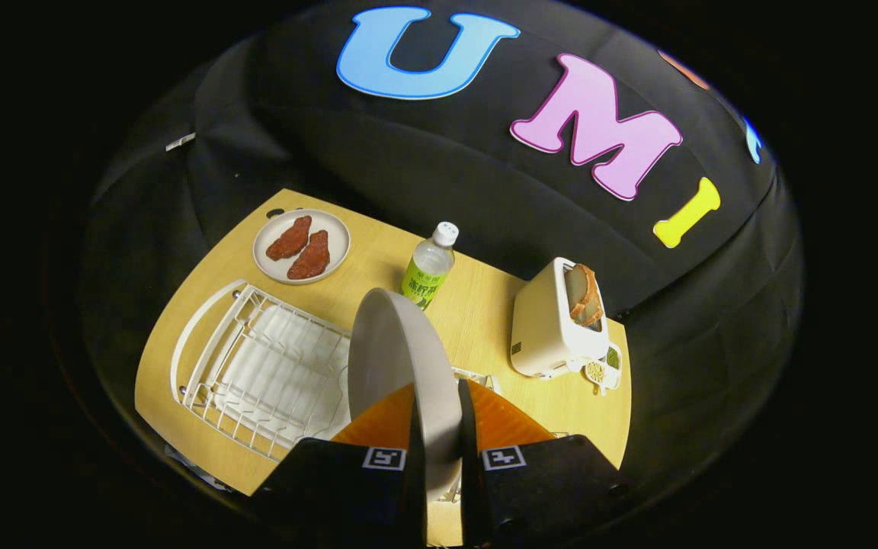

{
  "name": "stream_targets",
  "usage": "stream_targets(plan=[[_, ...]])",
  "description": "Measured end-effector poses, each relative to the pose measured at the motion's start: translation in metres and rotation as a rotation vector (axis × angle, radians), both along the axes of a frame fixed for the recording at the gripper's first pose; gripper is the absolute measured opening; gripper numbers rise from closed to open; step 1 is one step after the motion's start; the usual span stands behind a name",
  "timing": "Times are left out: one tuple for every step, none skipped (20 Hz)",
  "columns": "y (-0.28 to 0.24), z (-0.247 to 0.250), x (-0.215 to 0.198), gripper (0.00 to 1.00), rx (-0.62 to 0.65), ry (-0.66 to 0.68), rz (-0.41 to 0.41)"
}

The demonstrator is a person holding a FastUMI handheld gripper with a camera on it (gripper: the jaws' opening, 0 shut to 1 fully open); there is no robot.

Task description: Take the plate from the dish rack, then take the spoon from the basket and place it into the plate.

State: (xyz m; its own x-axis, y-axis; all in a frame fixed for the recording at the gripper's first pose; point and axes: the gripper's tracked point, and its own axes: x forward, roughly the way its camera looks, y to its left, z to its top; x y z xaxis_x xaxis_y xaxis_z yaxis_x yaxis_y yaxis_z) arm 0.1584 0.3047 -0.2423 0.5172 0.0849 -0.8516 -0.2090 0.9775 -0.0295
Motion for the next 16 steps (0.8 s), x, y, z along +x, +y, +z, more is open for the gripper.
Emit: stream_targets(plan=[[-0.004, 0.008, 0.001, 0.22, 0.027, -0.014, -0.009], [-0.008, 0.017, 0.0, 0.22, 0.054, -0.032, -0.011], [-0.014, 0.024, -0.002, 0.22, 0.079, -0.048, -0.011], [-0.021, 0.031, -0.006, 0.22, 0.104, -0.061, -0.006], [-0.027, 0.039, -0.012, 0.21, 0.135, -0.076, 0.002], [-0.032, 0.049, -0.018, 0.21, 0.177, -0.091, 0.01], [-0.038, 0.056, -0.026, 0.22, 0.222, -0.103, 0.014], [-0.046, 0.064, -0.033, 0.22, 0.262, -0.113, 0.009], [-0.058, 0.07, -0.041, 0.21, 0.293, -0.121, 0.001], [-0.07, 0.074, -0.048, 0.22, 0.315, -0.126, -0.013], [-0.083, 0.075, -0.057, 0.21, 0.334, -0.129, -0.028], [-0.096, 0.077, -0.066, 0.21, 0.354, -0.129, -0.045], [-0.108, 0.079, -0.076, 0.21, 0.375, -0.124, -0.06], [-0.119, 0.079, -0.085, 0.21, 0.398, -0.113, -0.078], [-0.128, 0.078, -0.097, 0.21, 0.424, -0.098, -0.095], [-0.137, 0.075, -0.106, 0.21, 0.443, -0.083, -0.109]])
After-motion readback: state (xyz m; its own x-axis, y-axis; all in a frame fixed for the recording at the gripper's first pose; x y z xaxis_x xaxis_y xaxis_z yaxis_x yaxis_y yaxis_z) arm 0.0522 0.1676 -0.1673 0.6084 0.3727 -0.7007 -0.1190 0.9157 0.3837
